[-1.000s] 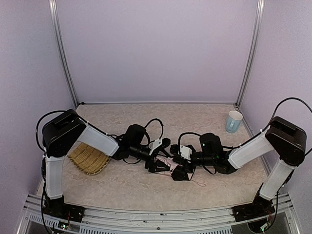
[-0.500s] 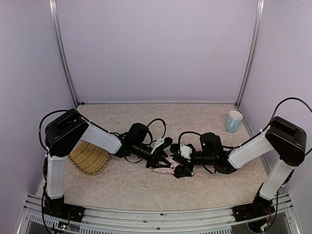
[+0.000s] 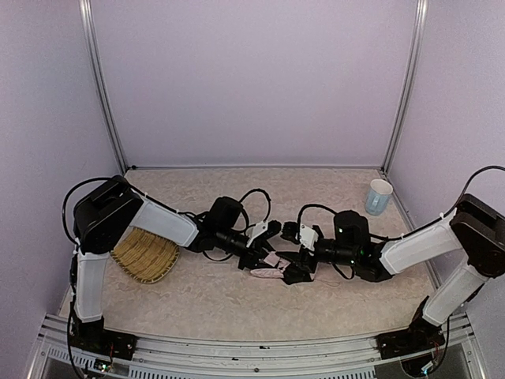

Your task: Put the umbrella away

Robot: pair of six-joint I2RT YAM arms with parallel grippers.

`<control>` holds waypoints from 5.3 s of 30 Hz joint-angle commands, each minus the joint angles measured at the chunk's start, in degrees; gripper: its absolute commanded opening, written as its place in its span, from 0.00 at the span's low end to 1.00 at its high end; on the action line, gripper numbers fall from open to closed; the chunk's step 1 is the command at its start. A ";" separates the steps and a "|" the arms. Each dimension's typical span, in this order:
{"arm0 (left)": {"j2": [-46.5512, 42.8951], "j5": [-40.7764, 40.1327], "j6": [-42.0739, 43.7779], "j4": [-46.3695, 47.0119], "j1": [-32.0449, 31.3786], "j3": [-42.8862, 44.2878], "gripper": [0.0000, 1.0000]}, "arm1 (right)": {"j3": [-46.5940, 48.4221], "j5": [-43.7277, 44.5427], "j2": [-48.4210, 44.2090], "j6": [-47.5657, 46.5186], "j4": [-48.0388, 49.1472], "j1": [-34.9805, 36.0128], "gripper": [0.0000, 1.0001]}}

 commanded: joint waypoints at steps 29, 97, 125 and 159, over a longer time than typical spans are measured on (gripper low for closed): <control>2.76 -10.40 5.58 -8.08 -0.90 1.72 0.00 | 12.67 -19.62 -0.19 66.01 -33.77 -3.65 0.48; 8.92 -3.88 10.48 -26.39 0.14 10.64 0.00 | 4.66 36.80 -2.70 -11.71 -15.58 18.87 0.00; 22.75 -0.45 3.03 -42.62 5.54 23.01 0.09 | 2.52 23.23 -5.40 -16.90 -26.22 13.80 0.00; -24.80 3.90 -25.78 51.92 13.37 -19.84 0.98 | 11.76 7.43 5.30 -14.55 -29.37 0.10 0.00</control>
